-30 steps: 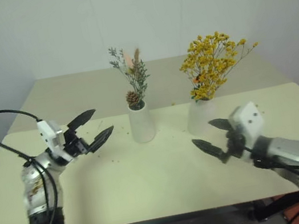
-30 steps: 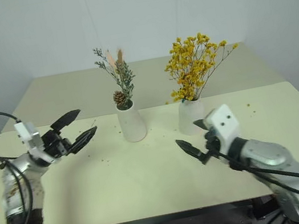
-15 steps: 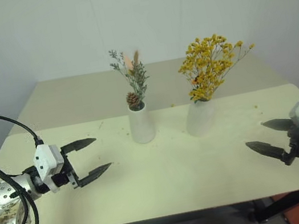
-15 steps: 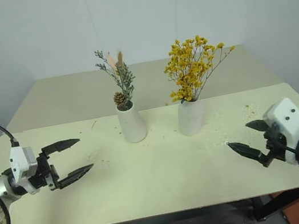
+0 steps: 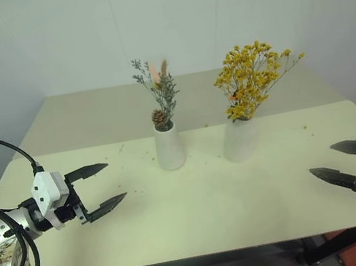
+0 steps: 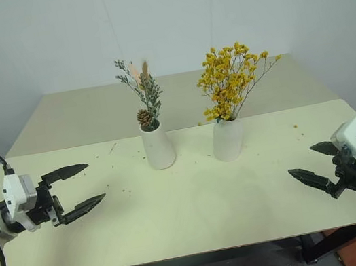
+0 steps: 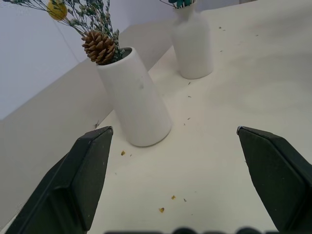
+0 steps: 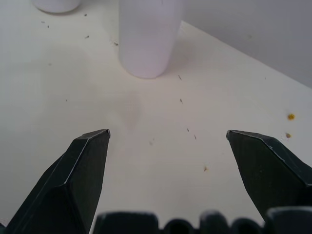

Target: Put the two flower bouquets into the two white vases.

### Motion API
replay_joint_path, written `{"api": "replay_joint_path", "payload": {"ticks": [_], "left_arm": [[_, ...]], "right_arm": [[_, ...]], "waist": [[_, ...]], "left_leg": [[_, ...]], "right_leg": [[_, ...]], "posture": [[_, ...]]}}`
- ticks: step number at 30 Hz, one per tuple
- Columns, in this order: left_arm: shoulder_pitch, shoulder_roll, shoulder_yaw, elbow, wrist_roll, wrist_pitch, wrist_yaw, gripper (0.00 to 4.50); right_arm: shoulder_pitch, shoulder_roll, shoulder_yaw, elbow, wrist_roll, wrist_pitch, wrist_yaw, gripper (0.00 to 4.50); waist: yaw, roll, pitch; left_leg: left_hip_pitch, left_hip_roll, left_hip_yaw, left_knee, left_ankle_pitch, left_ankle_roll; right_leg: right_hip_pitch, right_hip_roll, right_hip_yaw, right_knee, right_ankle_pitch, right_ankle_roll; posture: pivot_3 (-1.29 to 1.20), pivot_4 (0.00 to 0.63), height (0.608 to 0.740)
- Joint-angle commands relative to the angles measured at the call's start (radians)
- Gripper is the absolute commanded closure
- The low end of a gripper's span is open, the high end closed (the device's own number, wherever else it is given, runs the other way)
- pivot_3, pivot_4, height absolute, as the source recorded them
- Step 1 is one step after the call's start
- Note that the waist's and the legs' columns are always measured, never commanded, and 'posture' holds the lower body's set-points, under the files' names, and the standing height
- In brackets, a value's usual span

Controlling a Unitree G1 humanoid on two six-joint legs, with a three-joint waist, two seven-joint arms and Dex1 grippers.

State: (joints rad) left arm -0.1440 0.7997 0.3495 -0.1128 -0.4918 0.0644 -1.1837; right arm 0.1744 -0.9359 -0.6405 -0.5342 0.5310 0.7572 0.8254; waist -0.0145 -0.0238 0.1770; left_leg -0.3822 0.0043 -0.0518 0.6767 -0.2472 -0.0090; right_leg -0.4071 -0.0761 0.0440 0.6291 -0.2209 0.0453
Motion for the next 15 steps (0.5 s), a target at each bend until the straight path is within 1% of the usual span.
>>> {"api": "replay_joint_path", "payload": {"ticks": [1, 10, 15], "left_arm": [[-0.023, 0.015, 0.005, 0.002, -0.007, -0.021, -0.001, 0.05], [-0.057, 0.011, -0.011, 0.04, 0.007, -0.046, -0.002, 0.05], [-0.085, 0.014, -0.022, 0.057, 0.011, -0.046, 0.001, 0.05]], "right_arm": [[0.006, -0.013, -0.053, -0.009, -0.013, -0.032, 0.005, 0.0], [0.009, -0.008, -0.052, -0.009, -0.023, -0.036, 0.0, 0.0], [0.038, -0.001, -0.065, -0.014, -0.035, -0.043, 0.008, 0.0]], "waist": [[0.0, 0.0, 0.0], [0.0, 0.0, 0.0], [0.0, 0.0, 0.0]], "left_leg": [[0.0, 0.0, 0.0, 0.0, 0.0, 0.0], [0.0, 0.0, 0.0, 0.0, 0.0, 0.0], [0.0, 0.0, 0.0, 0.0, 0.0, 0.0]], "right_leg": [[0.0, 0.0, 0.0, 0.0, 0.0, 0.0], [0.0, 0.0, 0.0, 0.0, 0.0, 0.0], [0.0, 0.0, 0.0, 0.0, 0.0, 0.0]], "posture": [[0.0, 0.15, 0.74], [0.0, 0.15, 0.74], [0.0, 0.15, 0.74]]}}
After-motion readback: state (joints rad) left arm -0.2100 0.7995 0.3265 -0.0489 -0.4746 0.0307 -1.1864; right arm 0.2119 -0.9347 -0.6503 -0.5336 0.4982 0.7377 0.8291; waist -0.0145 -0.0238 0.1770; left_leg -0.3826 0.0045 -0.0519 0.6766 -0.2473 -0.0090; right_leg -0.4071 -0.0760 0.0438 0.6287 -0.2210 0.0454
